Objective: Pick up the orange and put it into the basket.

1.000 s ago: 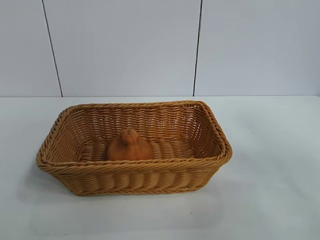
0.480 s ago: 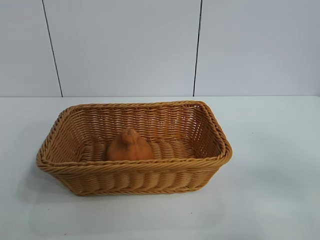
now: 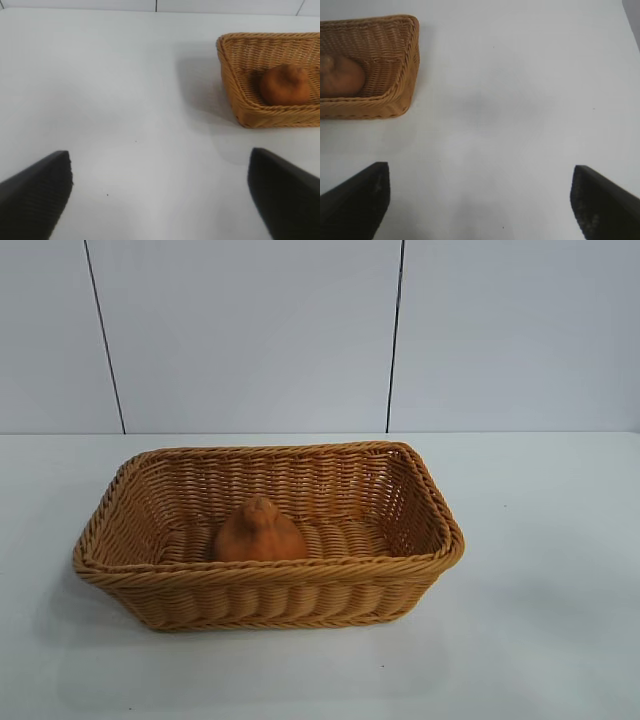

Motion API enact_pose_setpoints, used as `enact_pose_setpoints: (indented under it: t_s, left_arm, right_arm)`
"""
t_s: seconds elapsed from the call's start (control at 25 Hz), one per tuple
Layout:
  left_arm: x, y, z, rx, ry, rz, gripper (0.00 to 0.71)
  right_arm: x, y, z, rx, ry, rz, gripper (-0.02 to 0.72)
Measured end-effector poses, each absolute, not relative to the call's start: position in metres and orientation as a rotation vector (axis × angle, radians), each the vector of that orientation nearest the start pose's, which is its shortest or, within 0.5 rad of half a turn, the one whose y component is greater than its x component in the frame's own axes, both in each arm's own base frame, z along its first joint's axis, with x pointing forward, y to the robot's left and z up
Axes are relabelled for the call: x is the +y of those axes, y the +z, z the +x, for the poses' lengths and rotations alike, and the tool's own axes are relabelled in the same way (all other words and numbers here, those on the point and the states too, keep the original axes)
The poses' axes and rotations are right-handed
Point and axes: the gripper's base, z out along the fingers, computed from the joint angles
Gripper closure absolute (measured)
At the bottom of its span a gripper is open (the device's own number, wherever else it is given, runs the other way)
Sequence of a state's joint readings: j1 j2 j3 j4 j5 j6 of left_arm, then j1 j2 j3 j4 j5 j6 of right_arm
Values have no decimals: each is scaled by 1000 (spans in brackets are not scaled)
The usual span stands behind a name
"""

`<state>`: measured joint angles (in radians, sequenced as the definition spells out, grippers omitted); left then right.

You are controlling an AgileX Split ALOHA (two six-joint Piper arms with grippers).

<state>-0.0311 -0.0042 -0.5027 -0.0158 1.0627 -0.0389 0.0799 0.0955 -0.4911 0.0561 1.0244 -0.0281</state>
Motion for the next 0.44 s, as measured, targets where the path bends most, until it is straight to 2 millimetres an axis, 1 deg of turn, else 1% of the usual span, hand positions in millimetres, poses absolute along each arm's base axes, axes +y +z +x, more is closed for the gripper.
enact_pose_setpoints:
  t_s: [0.16, 0.44]
  left_arm:
    - [-1, 278, -6, 2040, -63, -7, 35]
    - [-1, 278, -6, 2040, -63, -7, 35]
  right_arm:
    - [4, 278, -2, 2018, 104, -110, 27]
    - [5, 278, -4, 2008, 111, -110, 27]
